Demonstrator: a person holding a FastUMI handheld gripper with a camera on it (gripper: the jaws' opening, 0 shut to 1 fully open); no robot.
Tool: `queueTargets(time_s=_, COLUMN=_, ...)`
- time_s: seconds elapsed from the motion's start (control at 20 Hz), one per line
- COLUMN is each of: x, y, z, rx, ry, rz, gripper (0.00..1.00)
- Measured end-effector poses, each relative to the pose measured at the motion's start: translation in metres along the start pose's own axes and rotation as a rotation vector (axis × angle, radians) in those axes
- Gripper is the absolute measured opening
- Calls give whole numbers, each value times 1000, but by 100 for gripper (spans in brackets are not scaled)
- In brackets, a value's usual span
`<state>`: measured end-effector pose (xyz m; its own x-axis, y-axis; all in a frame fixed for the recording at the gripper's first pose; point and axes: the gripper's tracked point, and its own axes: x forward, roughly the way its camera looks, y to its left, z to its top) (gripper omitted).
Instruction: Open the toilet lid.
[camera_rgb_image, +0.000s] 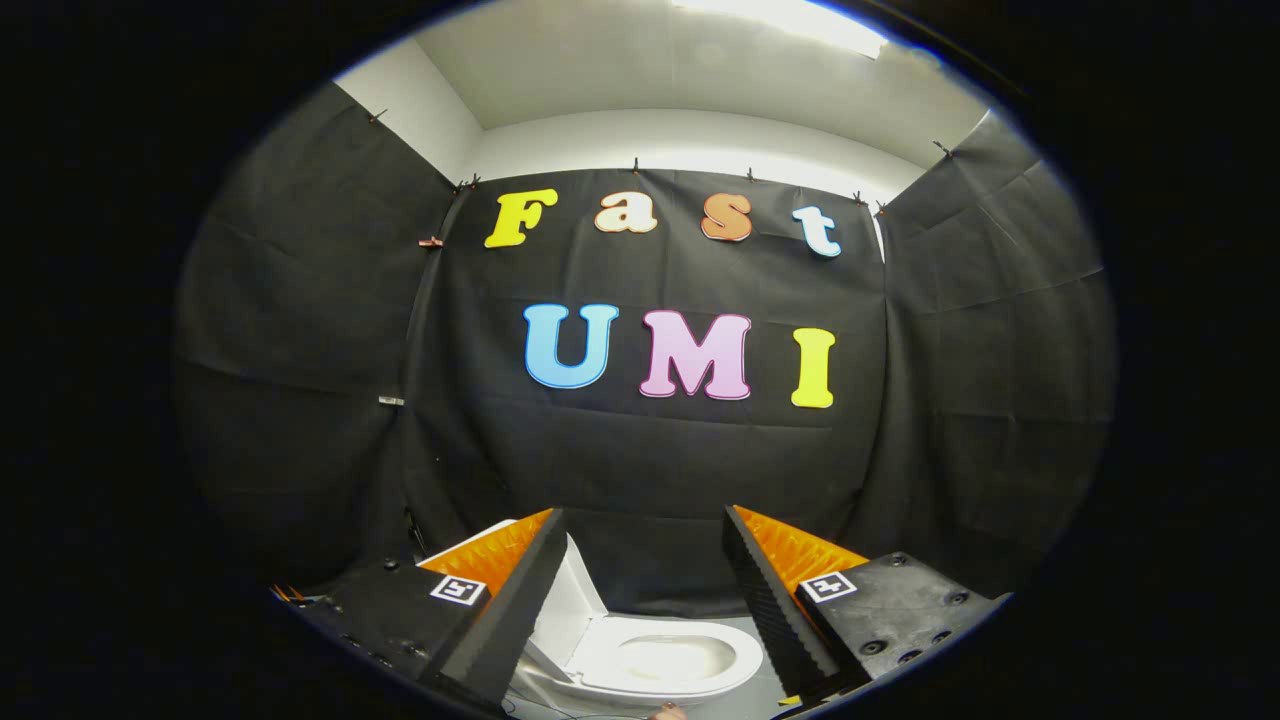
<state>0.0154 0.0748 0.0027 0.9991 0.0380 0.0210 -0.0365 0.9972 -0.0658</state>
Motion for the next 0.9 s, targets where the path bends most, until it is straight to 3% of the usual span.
queueTargets(time_s=0.4, x=-4, y=-6, z=9, rx=-27, ry=-31, rz=-52, gripper=98)
queueTargets(time_s=0.9, x=-1, y=23, z=3, rx=-74, ry=-25, rz=-25, gripper=97)
